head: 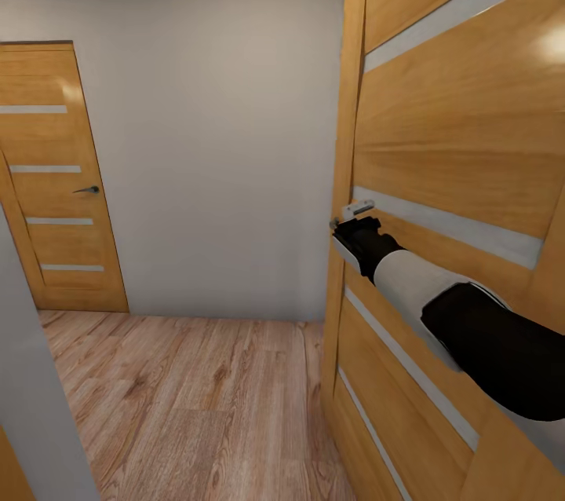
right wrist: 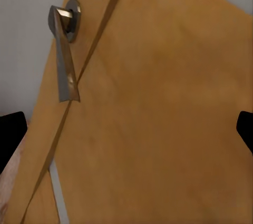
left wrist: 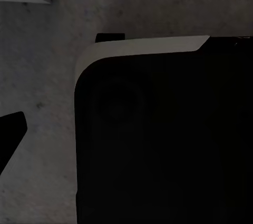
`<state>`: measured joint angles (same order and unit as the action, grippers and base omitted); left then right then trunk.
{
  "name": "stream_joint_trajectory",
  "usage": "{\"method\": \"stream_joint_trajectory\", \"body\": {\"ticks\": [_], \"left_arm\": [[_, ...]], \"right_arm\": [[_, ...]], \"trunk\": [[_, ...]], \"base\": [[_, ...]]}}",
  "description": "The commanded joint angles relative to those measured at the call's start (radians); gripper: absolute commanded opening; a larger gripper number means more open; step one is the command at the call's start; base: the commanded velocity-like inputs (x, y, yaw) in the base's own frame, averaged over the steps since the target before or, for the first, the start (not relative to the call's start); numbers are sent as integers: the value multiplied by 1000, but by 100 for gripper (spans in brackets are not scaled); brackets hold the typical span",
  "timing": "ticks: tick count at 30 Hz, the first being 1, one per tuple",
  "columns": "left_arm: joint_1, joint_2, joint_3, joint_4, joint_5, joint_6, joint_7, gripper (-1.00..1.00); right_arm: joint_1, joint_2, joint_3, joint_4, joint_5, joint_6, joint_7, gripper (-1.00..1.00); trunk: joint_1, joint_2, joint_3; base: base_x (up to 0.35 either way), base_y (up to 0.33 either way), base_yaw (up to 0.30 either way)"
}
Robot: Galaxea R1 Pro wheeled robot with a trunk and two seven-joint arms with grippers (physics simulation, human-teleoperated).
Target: Move the two storage containers from the living room to the garage. In the garage, place one container on the floor and stack the other container on top of it (either order is fine).
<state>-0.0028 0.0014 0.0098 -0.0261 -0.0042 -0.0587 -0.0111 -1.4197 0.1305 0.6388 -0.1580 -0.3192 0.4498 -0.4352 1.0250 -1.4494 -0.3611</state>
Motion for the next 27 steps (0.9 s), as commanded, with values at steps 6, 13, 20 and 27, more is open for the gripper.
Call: {"method": "stream_joint_trajectory", "body": {"ticks": [6, 13, 20, 27], "left_arm": [[0, 0, 1, 0, 0, -3, 0, 100], [0, 0, 1, 0, 6, -3, 0, 100], [0, 0, 0, 0, -1, -3, -2, 100], [0, 0, -1, 0, -1, -3, -1, 100]], "right_arm": [[-1, 12, 9, -9, -7, 5, -5, 100], [-1, 44, 11, -15, -7, 4, -4, 100], [-1, 44, 13, -23, -11, 7, -2, 100], [-1, 44, 13, -23, -11, 6, -3, 100]], "trunk": [[0, -1, -1], [0, -1, -1], [0, -1, -1], [0, -1, -1]], "base": [[0, 0, 0], [0, 0, 0], [187, 0, 0], [104, 0, 0]]}}
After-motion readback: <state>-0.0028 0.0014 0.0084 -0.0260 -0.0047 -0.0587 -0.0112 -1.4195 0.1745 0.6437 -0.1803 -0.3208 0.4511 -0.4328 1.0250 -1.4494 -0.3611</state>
